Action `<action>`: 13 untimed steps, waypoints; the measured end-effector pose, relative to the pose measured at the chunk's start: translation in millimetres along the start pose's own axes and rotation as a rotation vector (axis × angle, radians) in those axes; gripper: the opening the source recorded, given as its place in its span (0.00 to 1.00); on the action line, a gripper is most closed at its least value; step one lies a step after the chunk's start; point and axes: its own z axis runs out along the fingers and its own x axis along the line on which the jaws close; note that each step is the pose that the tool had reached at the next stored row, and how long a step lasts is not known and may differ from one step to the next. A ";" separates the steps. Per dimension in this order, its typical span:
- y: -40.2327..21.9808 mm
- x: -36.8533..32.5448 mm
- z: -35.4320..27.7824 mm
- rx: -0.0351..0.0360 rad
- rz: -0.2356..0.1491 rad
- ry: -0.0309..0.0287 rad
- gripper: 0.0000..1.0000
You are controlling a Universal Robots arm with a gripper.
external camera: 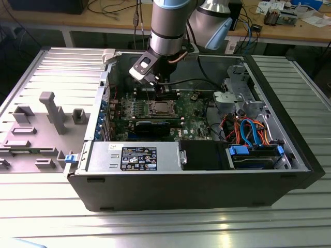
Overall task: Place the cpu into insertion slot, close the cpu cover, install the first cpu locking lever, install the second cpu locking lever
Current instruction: 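Install the first cpu locking lever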
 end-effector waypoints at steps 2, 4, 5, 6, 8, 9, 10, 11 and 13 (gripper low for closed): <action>0.0 0.0 0.0 0.0005 -0.005 -0.0002 0.11; 0.0 0.0 0.0 0.0009 -0.012 -0.0005 0.11; 0.0 0.0 0.0 0.0015 -0.019 -0.0007 0.11; 0.0 0.0 0.0 0.0017 -0.021 -0.0008 0.11; 0.0 0.0 0.0 0.0021 -0.026 -0.0010 0.11; 0.0 0.0 0.0 0.0022 -0.029 -0.0010 0.11; 0.0 0.0 0.0 0.0024 -0.031 -0.0011 0.11; 0.0 0.0 0.0 0.0026 -0.034 -0.0012 0.11; 0.0 0.0 0.0 0.0030 -0.038 -0.0014 0.11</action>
